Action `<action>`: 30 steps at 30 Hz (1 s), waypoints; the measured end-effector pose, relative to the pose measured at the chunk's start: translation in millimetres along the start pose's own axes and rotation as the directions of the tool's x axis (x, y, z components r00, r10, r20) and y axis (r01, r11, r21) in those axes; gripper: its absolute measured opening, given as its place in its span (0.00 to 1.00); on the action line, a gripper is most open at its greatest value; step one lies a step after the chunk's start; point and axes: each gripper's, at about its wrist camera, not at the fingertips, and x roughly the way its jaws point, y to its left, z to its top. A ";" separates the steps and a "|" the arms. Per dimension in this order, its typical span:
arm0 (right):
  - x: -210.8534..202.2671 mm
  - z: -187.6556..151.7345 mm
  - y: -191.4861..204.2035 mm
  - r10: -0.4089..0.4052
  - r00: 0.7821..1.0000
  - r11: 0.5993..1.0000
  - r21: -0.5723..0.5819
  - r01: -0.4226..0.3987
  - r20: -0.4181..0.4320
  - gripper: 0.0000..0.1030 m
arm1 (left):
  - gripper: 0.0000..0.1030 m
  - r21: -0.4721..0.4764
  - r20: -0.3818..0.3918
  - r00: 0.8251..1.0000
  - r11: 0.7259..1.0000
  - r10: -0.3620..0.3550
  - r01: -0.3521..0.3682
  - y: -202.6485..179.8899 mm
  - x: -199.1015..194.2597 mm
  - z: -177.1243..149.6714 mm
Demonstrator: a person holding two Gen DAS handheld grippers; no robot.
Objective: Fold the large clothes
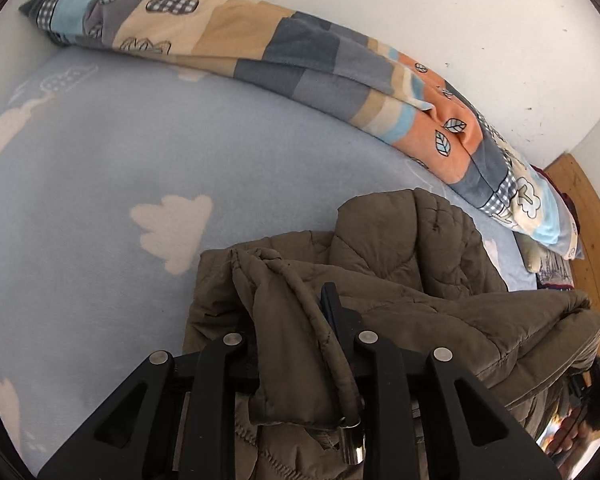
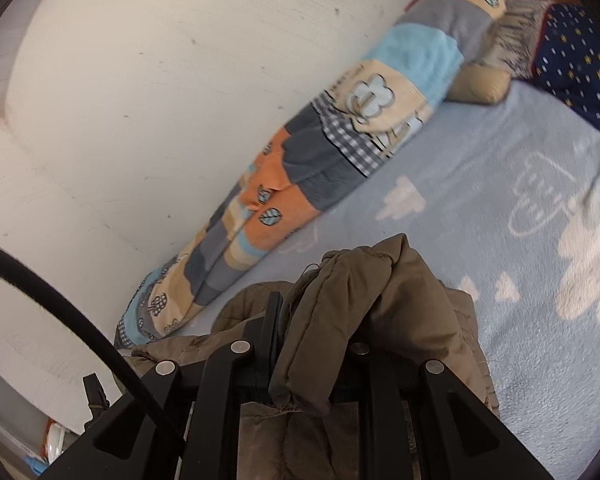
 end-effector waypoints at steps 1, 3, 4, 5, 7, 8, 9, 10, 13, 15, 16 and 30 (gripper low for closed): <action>3.1 0.0 -3.4 -0.005 1.000 1.000 0.008 0.005 -0.006 0.18 | 0.23 -0.007 -0.004 1.000 1.000 -0.001 0.001 0.7 2.4 0.6; 8.0 0.3 -8.7 -0.010 1.000 1.000 0.016 0.010 -0.017 0.18 | 0.23 -0.019 -0.015 1.000 1.000 -0.003 0.003 2.2 6.6 1.4; 9.9 0.5 -10.4 -0.012 1.000 1.000 0.020 0.012 -0.018 0.18 | 0.23 -0.023 -0.020 1.000 1.000 -0.004 0.003 2.6 7.6 2.1; 12.1 0.9 -12.4 -0.014 1.000 0.999 0.028 0.014 -0.021 0.18 | 0.23 -0.026 -0.026 1.000 1.000 -0.004 0.004 2.7 8.4 3.4; 17.6 2.0 -15.8 -0.021 0.999 0.999 0.046 0.022 -0.034 0.21 | 0.24 -0.041 -0.041 0.999 0.999 -0.020 0.019 3.6 8.1 6.6; 18.8 2.5 -16.6 -0.022 0.999 0.998 0.052 0.024 -0.040 0.22 | 0.25 -0.050 -0.045 0.999 0.998 -0.027 0.025 4.6 6.6 7.5; 18.7 3.8 -17.8 -0.010 0.999 0.998 0.065 0.013 -0.042 0.26 | 0.26 -0.072 -0.051 0.998 0.997 -0.044 0.041 6.7 5.2 8.8; 17.7 4.6 -18.3 0.004 0.999 0.997 0.077 -0.001 -0.040 0.33 | 0.28 -0.097 -0.054 0.996 0.993 -0.065 0.060 9.2 3.5 9.5; 6.1 7.9 -19.8 0.083 0.997 0.988 0.128 -0.083 0.006 0.71 | 0.36 -0.195 -0.050 0.989 0.973 -0.136 0.123 19.5 -2.9 11.3; -6.7 12.5 -15.9 0.090 0.994 0.987 0.128 -0.096 0.054 0.75 | 0.39 -0.212 -0.039 0.989 0.968 -0.146 0.134 19.9 -8.4 11.9; -9.9 15.0 -13.4 0.100 0.993 0.987 0.124 -0.106 0.057 0.75 | 0.39 -0.207 -0.033 0.989 0.969 -0.142 0.132 18.0 -12.3 12.0; -18.3 -0.9 79.4 0.125 0.992 0.974 -0.185 -0.128 -0.031 0.43 | 0.66 -0.249 0.188 0.976 0.956 -0.108 0.153 25.2 -84.6 36.4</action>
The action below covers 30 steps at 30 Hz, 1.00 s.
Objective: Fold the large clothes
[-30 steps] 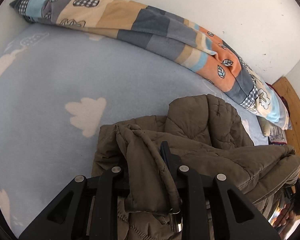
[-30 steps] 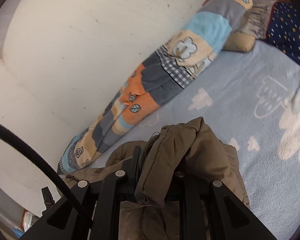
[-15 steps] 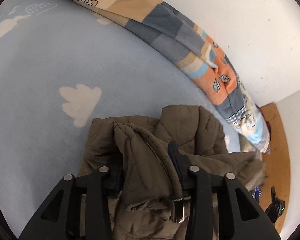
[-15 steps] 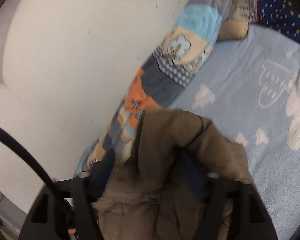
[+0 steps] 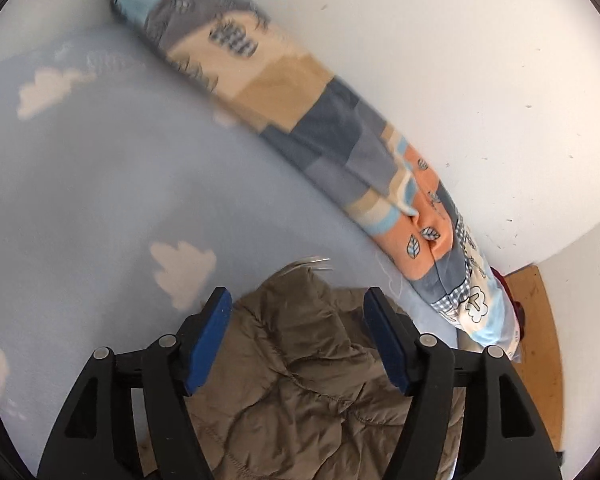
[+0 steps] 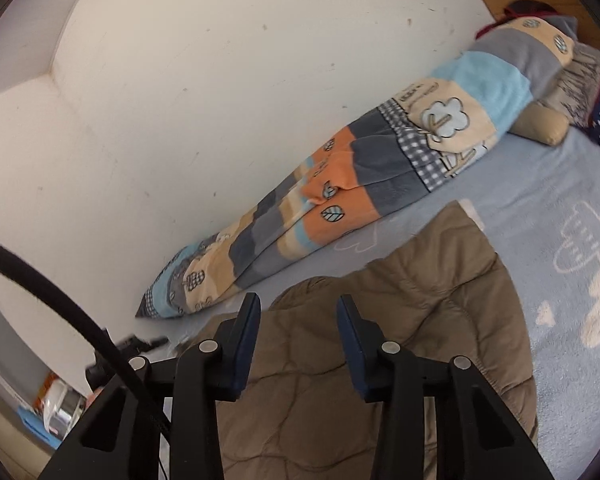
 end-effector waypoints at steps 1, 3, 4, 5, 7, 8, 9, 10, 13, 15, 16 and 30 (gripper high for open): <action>-1.7 0.0 3.4 0.001 1.000 1.000 -0.012 -0.001 0.002 0.43 | 0.66 0.053 0.006 1.000 0.999 0.010 -0.010 -7.2 -4.4 -4.7; -4.5 -0.9 5.8 -0.014 1.000 0.999 -0.028 0.014 0.004 0.43 | 0.66 0.211 0.019 0.999 0.977 0.026 -0.029 -29.7 -8.6 -28.9; -4.8 -2.0 6.0 -0.021 1.000 0.999 -0.038 0.021 -0.001 0.43 | 0.66 0.291 0.011 1.000 0.957 0.019 -0.021 -40.3 -7.4 -47.7; -3.4 -3.6 6.9 -0.037 0.999 0.998 -0.050 0.037 -0.008 0.42 | 0.66 0.392 -0.006 1.000 0.920 0.009 -0.006 -57.3 -9.9 -73.5; 2.2 -10.1 9.7 -0.093 0.995 0.992 -0.084 0.089 -0.038 0.28 | 0.66 0.535 -0.021 1.000 0.844 -0.015 0.024 -80.1 -13.5 -118.4; 5.5 -15.5 12.8 -0.111 0.992 0.988 -0.111 0.104 -0.055 0.22 | 0.66 0.603 -0.027 0.999 0.796 -0.029 0.039 -90.7 -16.2 -144.2; 8.1 -23.3 17.5 -0.145 0.987 0.981 -0.142 0.134 -0.072 0.13 | 0.66 0.672 -0.051 0.998 0.738 -0.046 0.069 -102.0 -17.6 -173.9; 8.5 -30.8 21.4 -0.178 0.980 0.973 -0.162 0.163 -0.086 0.12 | 0.66 0.723 -0.064 0.996 0.685 -0.059 0.087 -110.0 -18.5 -199.6; -2.4 -58.1 36.4 -0.207 0.969 0.963 -0.202 0.178 -0.134 0.12 | 0.66 0.826 -0.099 0.994 0.553 -0.055 0.112 -124.7 -6.9 -255.2; -15.2 -74.9 46.1 -0.247 0.959 0.953 -0.214 0.214 -0.141 0.12 | 0.65 0.849 -0.087 0.996 0.522 -0.026 0.088 -130.6 8.6 -264.8; -20.2 -82.5 47.0 -0.245 0.957 0.956 -0.204 0.211 -0.154 0.12 | 0.64 0.845 -0.069 0.997 0.530 -0.018 0.068 -131.7 18.4 -260.7; 52.6 -109.8 -15.6 -0.316 0.890 0.948 -0.155 0.279 -0.328 0.08 | 0.73 0.709 -0.185 0.963 0.705 0.198 -0.009 -117.7 134.8 -191.1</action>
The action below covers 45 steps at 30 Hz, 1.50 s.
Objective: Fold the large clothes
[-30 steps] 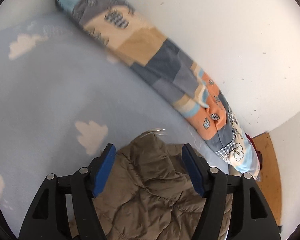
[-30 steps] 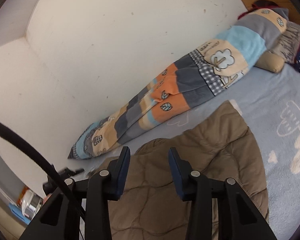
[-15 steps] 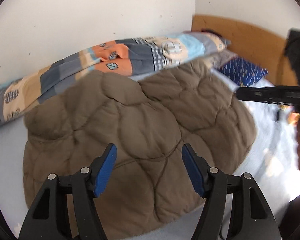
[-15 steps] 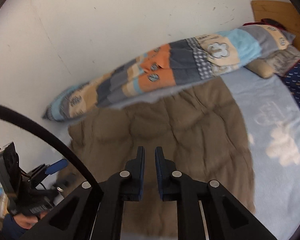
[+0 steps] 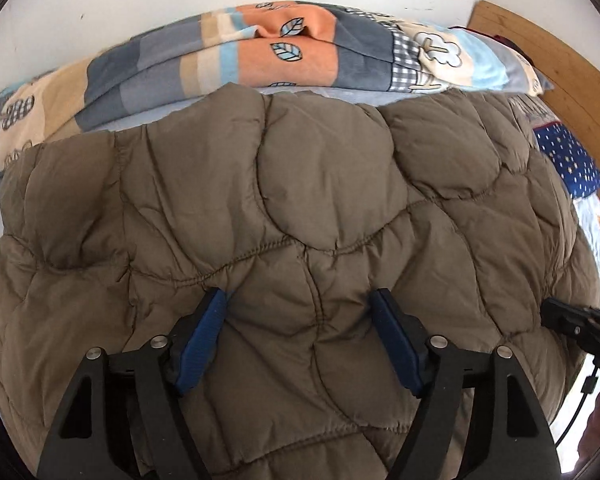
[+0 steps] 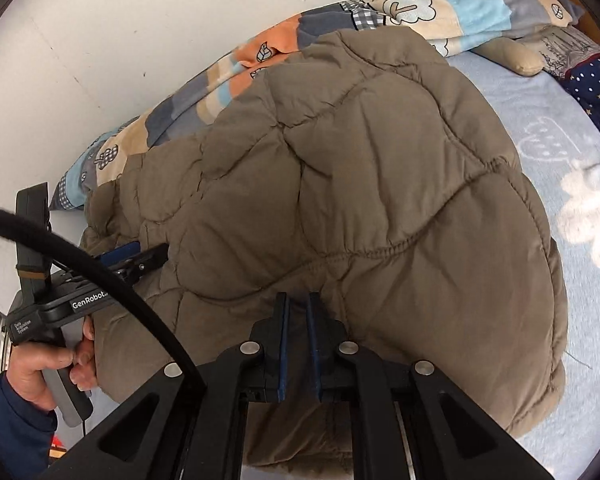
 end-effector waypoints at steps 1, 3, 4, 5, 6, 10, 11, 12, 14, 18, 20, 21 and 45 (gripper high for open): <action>-1.3 1.6 -0.3 0.000 1.000 1.000 0.001 0.000 0.000 0.08 | 0.73 -0.005 0.000 1.000 1.000 -0.009 0.009 0.2 -2.9 2.6; -9.4 4.4 1.9 -0.002 1.000 1.000 -0.003 0.002 0.008 0.08 | 0.71 -0.006 0.024 0.999 1.000 -0.023 0.024 1.8 -12.6 5.1; -18.1 6.2 5.8 0.002 1.000 1.000 -0.014 -0.001 0.029 0.08 | 0.71 -0.015 0.035 0.999 0.999 -0.034 0.035 5.0 -17.5 5.7; -32.0 10.2 9.0 0.014 0.997 1.000 -0.026 -0.012 0.070 0.08 | 0.71 -0.025 0.044 0.998 0.998 -0.048 0.049 8.3 -22.0 5.4; -42.1 13.1 10.2 0.016 0.995 0.999 -0.033 -0.013 0.102 0.08 | 0.71 -0.038 0.053 0.997 0.998 -0.052 0.054 12.7 -26.4 6.9; -67.6 23.4 -1.5 -0.007 0.978 1.000 -0.011 0.009 0.210 0.08 | 0.71 -0.085 0.065 0.998 0.996 -0.026 0.032 31.7 -33.9 16.9; -70.0 25.3 -7.8 -0.032 0.976 0.999 -0.005 0.034 0.216 0.08 | 0.71 -0.088 0.064 0.998 0.996 -0.018 0.023 34.9 -34.4 19.0; -70.7 26.8 -10.9 -0.047 0.974 0.999 -0.005 0.049 0.222 0.08 | 0.71 -0.091 0.060 0.998 0.996 -0.001 0.007 39.6 -33.2 22.8; -68.4 32.2 -15.6 -0.086 0.970 0.996 -0.004 0.089 0.228 0.08 | 0.71 -0.098 0.044 0.999 0.995 0.014 -0.010 48.5 -27.9 28.6; -50.8 40.8 -37.2 -0.134 0.972 0.991 0.036 0.130 0.192 0.09 | 0.71 -0.119 -0.027 0.999 0.992 0.042 -0.045 60.8 0.9 39.8; -34.1 49.2 -43.8 -0.148 0.977 0.989 0.046 0.142 0.152 0.09 | 0.71 -0.108 -0.076 0.995 0.991 0.066 -0.074 61.2 16.6 47.2; -26.8 51.8 -45.2 -0.156 0.979 0.987 0.046 0.151 0.133 0.09 | 0.71 -0.103 -0.092 0.993 0.991 0.073 -0.082 60.7 22.0 49.9; -51.1 47.9 16.9 -0.065 0.989 0.996 -0.056 0.074 0.135 0.10 | 0.71 -0.218 0.110 0.993 0.976 0.037 -0.013 71.9 -108.0 -32.2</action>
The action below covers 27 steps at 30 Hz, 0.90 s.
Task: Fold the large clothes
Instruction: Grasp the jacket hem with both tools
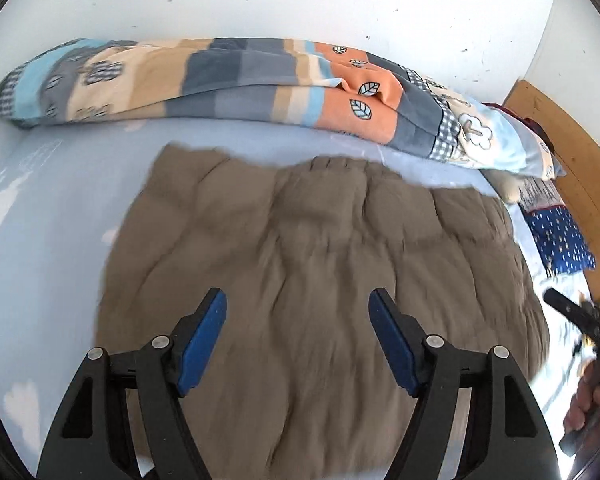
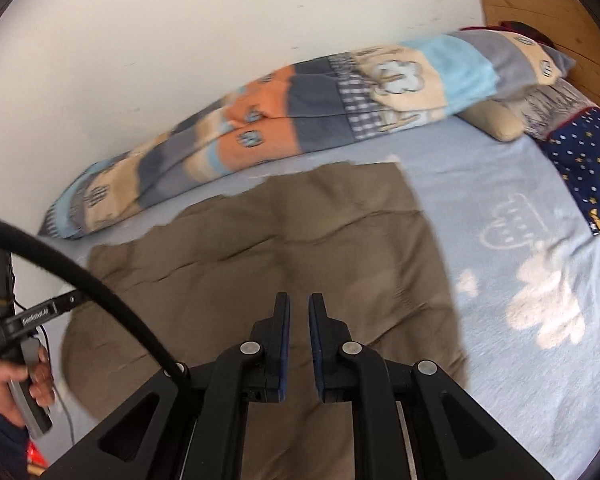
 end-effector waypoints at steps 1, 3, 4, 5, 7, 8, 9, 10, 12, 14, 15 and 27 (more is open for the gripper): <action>-4.4 -6.8 10.6 0.015 1.000 1.000 -0.017 -0.015 -0.014 0.10 | 0.71 0.011 0.017 0.999 1.000 0.028 -0.028 2.0 -14.3 -13.2; -11.9 -21.7 28.7 0.032 0.999 0.998 -0.049 -0.033 -0.037 0.11 | 0.71 0.022 0.033 0.995 0.996 0.091 -0.092 9.7 -33.7 -37.0; -16.3 -31.1 39.4 0.038 0.998 0.997 -0.070 -0.042 -0.055 0.12 | 0.71 0.028 0.036 0.993 0.993 0.111 -0.112 12.9 -39.6 -46.9; -20.9 -40.0 46.6 0.044 0.997 0.995 -0.082 -0.050 -0.065 0.12 | 0.71 0.027 0.043 0.991 0.992 0.125 -0.126 15.9 -43.8 -55.4; -30.2 -58.0 59.6 0.050 0.996 0.994 -0.092 -0.057 -0.073 0.14 | 0.71 0.015 0.055 0.987 0.989 0.149 -0.150 19.8 -43.5 -67.4; -32.7 -62.8 62.4 0.047 0.997 0.994 -0.095 -0.053 -0.068 0.14 | 0.71 0.018 0.052 0.986 0.987 0.158 -0.159 20.8 -37.8 -71.0; -35.1 -67.9 66.1 0.038 0.998 0.995 -0.092 -0.043 -0.058 0.14 | 0.71 0.017 0.044 0.985 0.986 0.164 -0.165 22.3 -33.5 -73.5; -34.4 -70.3 68.3 0.034 0.998 0.996 -0.080 -0.038 -0.056 0.14 | 0.71 0.017 0.037 0.985 0.985 0.169 -0.170 23.1 -26.9 -74.6; -27.4 -71.5 68.3 0.038 0.997 0.996 -0.082 -0.043 -0.063 0.15 | 0.71 0.020 0.036 0.985 0.985 0.170 -0.171 26.0 -13.1 -77.4; -16.7 -73.3 65.3 0.008 0.998 0.995 -0.099 -0.015 -0.065 0.15 | 0.72 0.017 0.034 0.983 0.983 0.181 -0.182 28.5 -2.5 -77.6; -6.9 -74.3 61.0 0.012 0.996 0.995 -0.096 -0.020 -0.084 0.15 | 0.72 0.015 0.039 0.982 0.983 0.182 -0.183 29.6 0.2 -76.1; 51.8 -66.7 47.4 -0.007 0.990 0.996 -0.086 -0.005 -0.139 0.15 | 0.76 0.068 0.058 0.973 0.971 0.225 -0.229 24.6 22.3 -68.8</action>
